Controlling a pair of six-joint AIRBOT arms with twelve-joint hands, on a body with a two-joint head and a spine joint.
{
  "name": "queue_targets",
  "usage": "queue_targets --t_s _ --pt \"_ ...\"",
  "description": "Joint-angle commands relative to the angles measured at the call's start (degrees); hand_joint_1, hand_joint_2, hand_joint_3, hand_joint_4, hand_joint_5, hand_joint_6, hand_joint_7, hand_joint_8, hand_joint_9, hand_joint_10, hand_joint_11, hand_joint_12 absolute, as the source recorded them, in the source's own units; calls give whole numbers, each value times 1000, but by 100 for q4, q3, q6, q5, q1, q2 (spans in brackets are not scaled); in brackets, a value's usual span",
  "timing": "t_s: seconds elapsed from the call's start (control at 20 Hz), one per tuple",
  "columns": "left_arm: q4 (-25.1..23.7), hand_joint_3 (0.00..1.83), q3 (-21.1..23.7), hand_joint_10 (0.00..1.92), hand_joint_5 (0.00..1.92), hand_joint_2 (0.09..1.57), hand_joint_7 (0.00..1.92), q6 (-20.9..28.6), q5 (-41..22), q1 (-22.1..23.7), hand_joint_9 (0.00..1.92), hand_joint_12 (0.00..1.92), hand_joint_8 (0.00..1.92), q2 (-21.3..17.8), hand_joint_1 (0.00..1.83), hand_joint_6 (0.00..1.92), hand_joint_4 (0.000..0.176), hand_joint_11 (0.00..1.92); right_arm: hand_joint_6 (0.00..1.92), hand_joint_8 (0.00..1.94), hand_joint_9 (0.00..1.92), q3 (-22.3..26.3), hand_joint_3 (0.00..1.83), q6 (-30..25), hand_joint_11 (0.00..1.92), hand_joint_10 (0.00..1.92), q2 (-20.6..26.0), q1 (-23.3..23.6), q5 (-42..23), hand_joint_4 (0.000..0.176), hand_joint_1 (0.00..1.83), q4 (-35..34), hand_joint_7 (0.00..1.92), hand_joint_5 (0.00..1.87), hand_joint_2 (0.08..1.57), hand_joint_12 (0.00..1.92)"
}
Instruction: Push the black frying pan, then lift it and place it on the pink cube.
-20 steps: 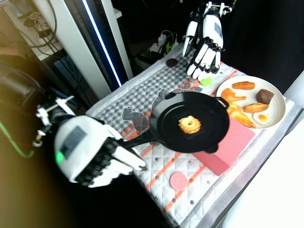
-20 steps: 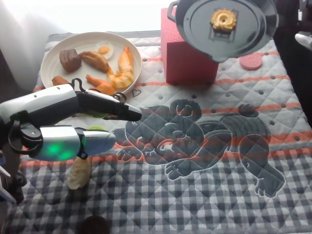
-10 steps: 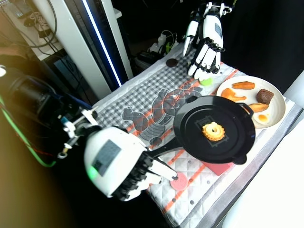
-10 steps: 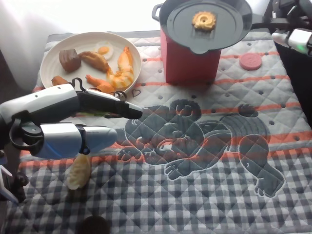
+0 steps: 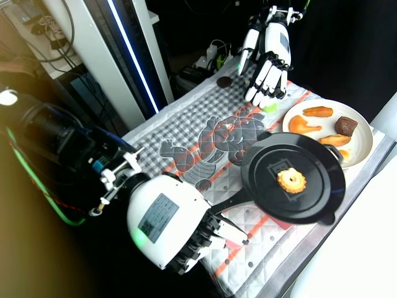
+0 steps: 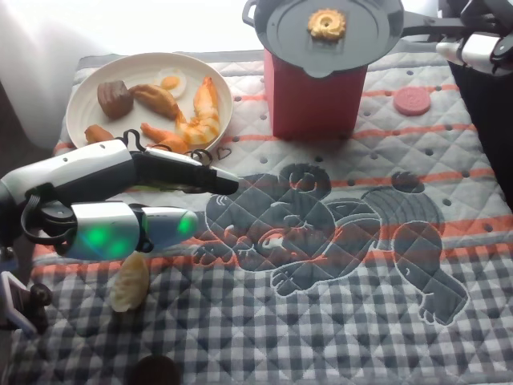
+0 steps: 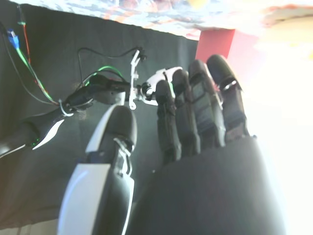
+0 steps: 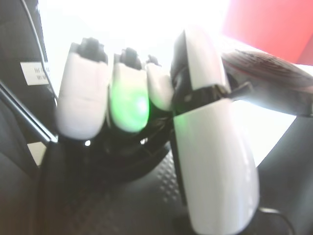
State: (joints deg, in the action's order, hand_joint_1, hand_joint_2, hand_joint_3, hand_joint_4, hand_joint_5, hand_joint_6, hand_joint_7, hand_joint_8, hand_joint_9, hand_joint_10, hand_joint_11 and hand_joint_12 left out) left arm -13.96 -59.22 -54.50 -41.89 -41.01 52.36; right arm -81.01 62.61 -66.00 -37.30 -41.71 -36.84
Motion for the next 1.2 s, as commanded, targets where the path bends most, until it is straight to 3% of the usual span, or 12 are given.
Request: queue_targets --t_s 0.0,0.35,0.45,0.5,0.6,0.65,0.7,0.75,0.85,0.9,1.05,1.15 --pt "118 2 -10 1 504 1390 427 49 -674 26 372 823 0 0 579 1 0 0 1921 1941 1622 -48 0 -40 1664 1921 -26 98 -654 0 1488 133 1500 1302 1287 1921" --pt "120 2 -25 14 512 1373 437 89 -705 14 390 891 3 12 631 1 0 0 1921 1941 1542 -133 0 -3 1594 1921 -155 110 -435 0 1490 165 1404 1253 1268 1921" --pt "122 3 -25 15 514 1377 444 102 -720 -3 395 897 5 11 609 2 0 0 1921 1941 1184 -77 0 71 1278 1921 -151 110 -406 0 1360 165 990 811 1242 1921" --pt "128 0 -24 16 525 1364 449 105 -724 -9 398 900 7 10 643 6 0 0 1848 1726 933 -39 58 125 1015 1921 -147 110 -406 0 1126 164 722 477 1335 1921" --pt "152 0 -21 17 542 1348 458 111 -731 -22 404 920 6 6 677 11 0 0 1819 1724 482 51 15 271 605 1835 -118 110 -405 0 1017 157 562 373 1414 1921" --pt "169 0 -19 10 531 1360 443 116 -744 -29 389 877 2 1 618 5 0 0 1218 1135 122 125 0 354 187 1553 -71 109 -405 0 981 157 150 80 1318 1918" --pt "175 3 -18 10 534 1365 441 126 -752 -31 389 865 2 -2 608 6 0 0 850 812 24 175 0 407 37 1379 -27 101 -404 7 928 157 81 31 1287 1853" --pt "178 2 -9 14 557 1366 457 142 -773 -39 400 901 6 -19 589 13 0 0 487 487 4 292 0 533 7 1277 61 68 -404 44 905 157 15 5 1263 1838" --pt "199 12 3 12 550 1390 447 142 -779 -54 396 920 3 -40 486 8 0 0 71 50 0 473 0 758 0 848 200 13 -406 63 839 157 0 0 1258 1539" --pt "225 8 9 18 552 1396 462 142 -786 -69 411 968 7 -56 474 7 0 0 2 1 0 592 0 895 0 79 283 1 -410 117 656 156 0 0 1240 108" --pt "266 0 25 22 575 1375 474 142 -806 -110 422 1002 8 -77 548 14 0 0 0 0 0 826 0 1101 0 2 449 -20 -435 95 678 161 0 0 1197 3" --pt "289 0 25 26 587 1362 482 142 -806 -119 434 1030 6 -79 570 13 0 0 0 0 0 999 0 1101 0 0 611 -134 -560 121 715 170 0 0 1174 0"
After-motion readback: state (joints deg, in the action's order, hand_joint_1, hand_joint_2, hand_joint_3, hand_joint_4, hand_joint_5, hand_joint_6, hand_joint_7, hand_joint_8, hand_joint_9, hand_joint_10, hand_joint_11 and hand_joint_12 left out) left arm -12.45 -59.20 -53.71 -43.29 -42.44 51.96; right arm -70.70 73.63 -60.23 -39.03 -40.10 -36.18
